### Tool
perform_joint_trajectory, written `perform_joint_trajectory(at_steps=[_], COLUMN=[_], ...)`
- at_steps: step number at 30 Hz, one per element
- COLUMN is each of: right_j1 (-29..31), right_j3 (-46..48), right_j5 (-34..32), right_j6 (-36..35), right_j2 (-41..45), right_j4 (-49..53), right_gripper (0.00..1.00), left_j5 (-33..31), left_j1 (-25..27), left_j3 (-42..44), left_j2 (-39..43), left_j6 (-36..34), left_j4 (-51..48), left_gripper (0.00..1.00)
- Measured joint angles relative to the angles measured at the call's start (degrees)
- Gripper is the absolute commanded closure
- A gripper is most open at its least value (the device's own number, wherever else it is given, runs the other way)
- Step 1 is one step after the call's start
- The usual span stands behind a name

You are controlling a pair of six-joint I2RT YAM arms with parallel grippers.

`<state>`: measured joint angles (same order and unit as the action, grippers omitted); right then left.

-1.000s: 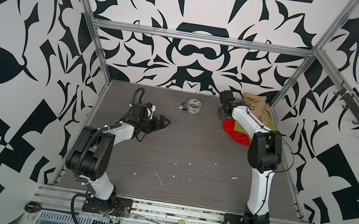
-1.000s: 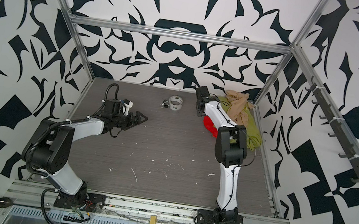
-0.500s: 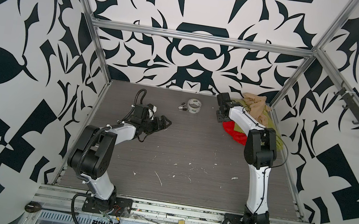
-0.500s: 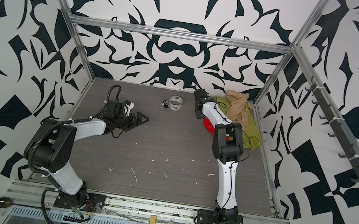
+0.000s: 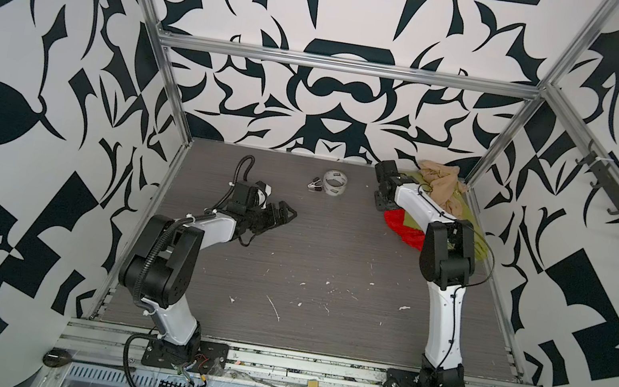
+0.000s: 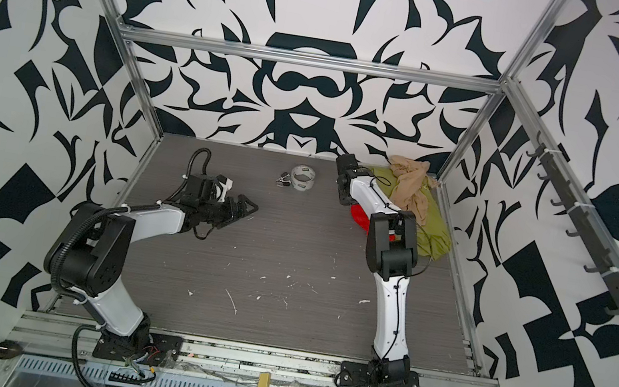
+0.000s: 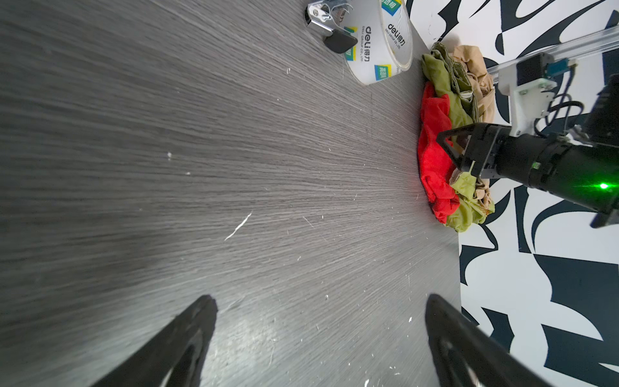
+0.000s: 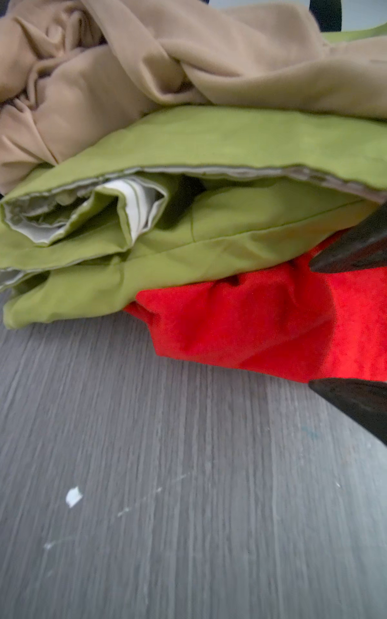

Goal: Pick out a specific cloth from the pile
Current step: 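Lower the right gripper onto the red cloth and close on it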

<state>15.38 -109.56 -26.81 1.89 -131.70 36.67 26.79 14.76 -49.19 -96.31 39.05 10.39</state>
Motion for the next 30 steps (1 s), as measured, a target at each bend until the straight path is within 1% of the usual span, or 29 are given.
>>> perform_joint_trajectory(at_steps=[8,10,12,15,16,20,21,30], right_j1=[-1.11,-1.18,-1.25,-1.31,-1.31,-1.31,-1.33,-1.33], right_j3=[0.00,0.00,0.07,0.24,0.39,0.83,0.90,2.12], right_j5=[-0.33,-0.37,-0.44,-0.48,-0.48,-0.48,-0.48,-0.48], right_j6=[-0.52,-0.63,-0.57,-0.22,-0.28,-0.09,-0.11,0.07], right_j2=[-1.14,-1.14,-1.14,-1.14,-1.14,-1.11,-1.11,-0.28], right_j4=[-0.42,-0.66,-0.85,-1.22,-1.40,-1.77,-1.79,-2.29], right_gripper=[0.72,0.82,0.86,0.89,0.92,0.94,0.96,1.00], left_j5=[-0.02,-0.02,-0.04,-0.04,-0.02,-0.02,-0.02,-0.04], left_j1=[0.00,0.00,0.04,0.11,0.15,0.26,0.26,0.44], left_j3=[0.00,0.00,0.00,0.00,0.00,0.00,0.00,0.00], left_j2=[-0.15,-0.35,-0.55,-0.72,-0.74,-0.74,-0.74,-0.74], left_j6=[0.09,0.15,0.20,0.37,0.39,0.46,0.50,0.59], left_j4=[0.00,0.02,0.02,0.04,0.04,0.07,0.07,0.09], left_gripper=[0.01,0.00,0.01,0.00,0.01,0.01,0.01,0.01])
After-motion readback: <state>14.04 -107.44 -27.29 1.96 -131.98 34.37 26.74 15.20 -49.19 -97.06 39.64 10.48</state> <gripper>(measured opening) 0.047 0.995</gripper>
